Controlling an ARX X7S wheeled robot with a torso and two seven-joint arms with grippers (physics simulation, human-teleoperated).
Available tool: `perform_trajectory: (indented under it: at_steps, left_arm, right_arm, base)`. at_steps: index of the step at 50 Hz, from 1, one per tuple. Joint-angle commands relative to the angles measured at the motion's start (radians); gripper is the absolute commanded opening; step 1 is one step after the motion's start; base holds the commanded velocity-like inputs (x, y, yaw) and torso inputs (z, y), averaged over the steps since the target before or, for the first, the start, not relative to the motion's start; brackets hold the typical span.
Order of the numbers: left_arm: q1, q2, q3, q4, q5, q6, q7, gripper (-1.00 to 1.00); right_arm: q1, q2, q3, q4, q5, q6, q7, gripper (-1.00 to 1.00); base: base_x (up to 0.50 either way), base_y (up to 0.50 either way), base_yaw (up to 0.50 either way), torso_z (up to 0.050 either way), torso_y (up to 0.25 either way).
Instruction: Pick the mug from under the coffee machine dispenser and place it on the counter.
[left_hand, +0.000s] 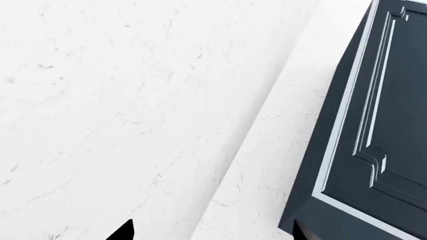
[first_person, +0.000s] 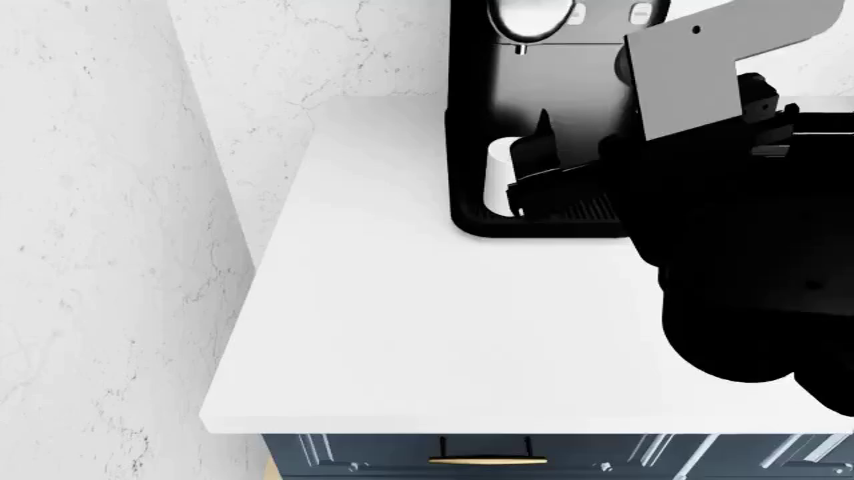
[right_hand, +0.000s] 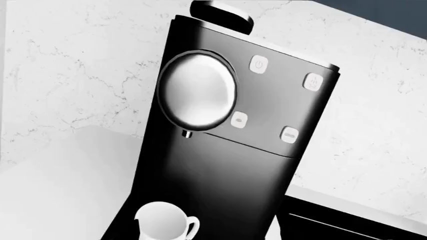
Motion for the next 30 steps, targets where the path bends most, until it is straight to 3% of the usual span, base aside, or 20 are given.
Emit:
perform_trajectory:
  at_steps: [1,30]
  left_arm:
    - [0.011,0.001,-0.011,0.0,-0.001,0.005,-0.003,1.0]
    - [0.003,0.001,0.001,-0.007,0.002,0.002,-0.007,1.0]
  right_arm:
    - [-0.027,0.018,-0.006,-0.019,-0.022,-0.01,-0.007,1.0]
    - [-0.193,-0.053,-0.017,0.071,-0.134,-0.17,-0.069,1.0]
  base:
    - [0.0,0.0,0.0,0.0,0.0]
    - [0.0,0.0,0.0,0.0,0.0]
